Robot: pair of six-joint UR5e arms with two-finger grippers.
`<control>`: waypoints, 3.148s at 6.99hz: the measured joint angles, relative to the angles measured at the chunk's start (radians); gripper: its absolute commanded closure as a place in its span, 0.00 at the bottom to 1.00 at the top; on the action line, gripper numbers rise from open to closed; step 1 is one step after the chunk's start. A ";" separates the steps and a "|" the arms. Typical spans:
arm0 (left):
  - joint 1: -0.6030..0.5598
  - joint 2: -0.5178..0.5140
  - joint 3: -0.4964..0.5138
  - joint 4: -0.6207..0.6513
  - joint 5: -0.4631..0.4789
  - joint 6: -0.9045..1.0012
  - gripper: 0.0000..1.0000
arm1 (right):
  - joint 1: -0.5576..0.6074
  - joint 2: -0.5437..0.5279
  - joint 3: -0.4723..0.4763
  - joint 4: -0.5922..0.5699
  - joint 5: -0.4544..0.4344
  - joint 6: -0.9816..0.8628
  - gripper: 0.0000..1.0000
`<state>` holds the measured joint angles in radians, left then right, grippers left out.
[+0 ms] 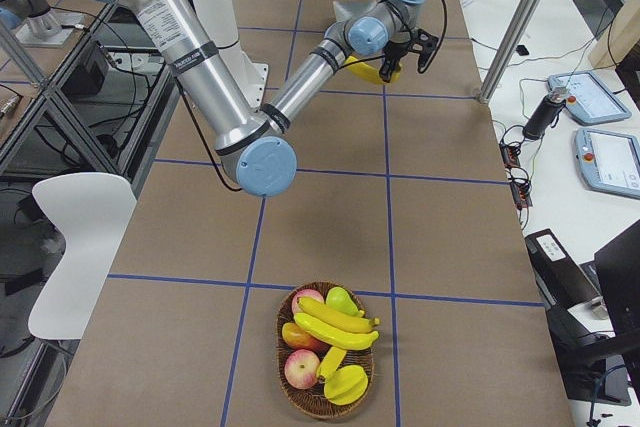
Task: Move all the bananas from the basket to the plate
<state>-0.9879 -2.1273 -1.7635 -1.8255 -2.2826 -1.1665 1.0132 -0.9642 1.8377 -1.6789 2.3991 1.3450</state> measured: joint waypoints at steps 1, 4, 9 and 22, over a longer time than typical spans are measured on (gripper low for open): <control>0.020 -0.030 -0.011 -0.030 0.000 -0.144 0.00 | -0.057 0.035 0.004 0.014 -0.019 0.055 1.00; 0.104 -0.073 -0.010 -0.264 0.006 -0.541 0.00 | -0.155 0.064 0.008 0.163 -0.096 0.221 1.00; 0.238 -0.180 -0.014 -0.334 0.057 -0.780 0.00 | -0.151 0.054 0.005 0.311 -0.099 0.292 1.00; 0.334 -0.196 0.002 -0.356 0.103 -0.756 1.00 | -0.145 0.041 0.038 0.372 -0.079 0.343 0.01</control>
<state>-0.6541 -2.3232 -1.7616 -2.1817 -2.1797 -1.9224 0.8679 -0.9234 1.8755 -1.3069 2.3205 1.6878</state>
